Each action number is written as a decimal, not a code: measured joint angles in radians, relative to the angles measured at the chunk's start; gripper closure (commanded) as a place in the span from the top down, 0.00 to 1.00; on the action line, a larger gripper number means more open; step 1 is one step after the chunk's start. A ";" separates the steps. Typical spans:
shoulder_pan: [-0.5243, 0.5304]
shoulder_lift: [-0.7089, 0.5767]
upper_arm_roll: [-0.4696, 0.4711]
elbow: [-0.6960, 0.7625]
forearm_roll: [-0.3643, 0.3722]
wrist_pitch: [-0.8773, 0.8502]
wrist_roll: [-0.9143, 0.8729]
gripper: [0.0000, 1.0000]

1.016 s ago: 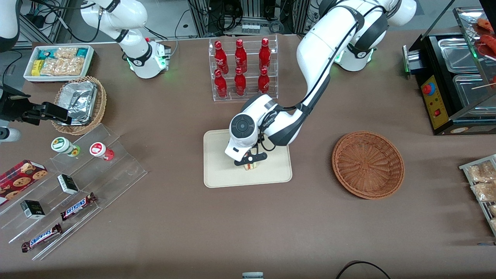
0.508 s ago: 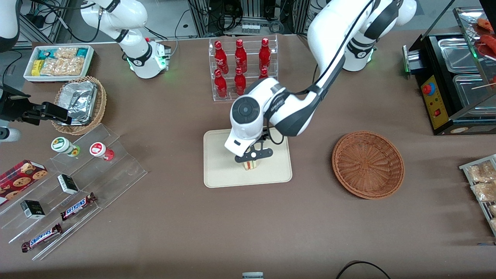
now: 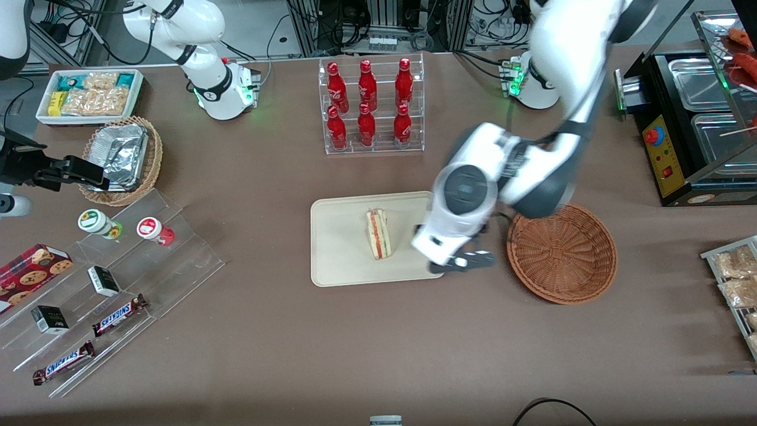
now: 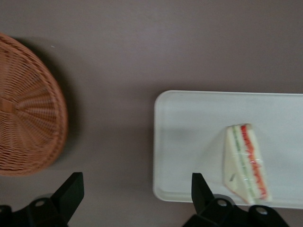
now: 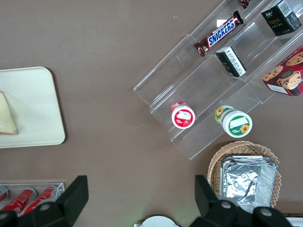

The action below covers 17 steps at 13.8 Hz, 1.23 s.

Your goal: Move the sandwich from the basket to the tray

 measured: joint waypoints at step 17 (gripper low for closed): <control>0.334 -0.467 0.006 -0.299 -0.023 -0.274 0.441 1.00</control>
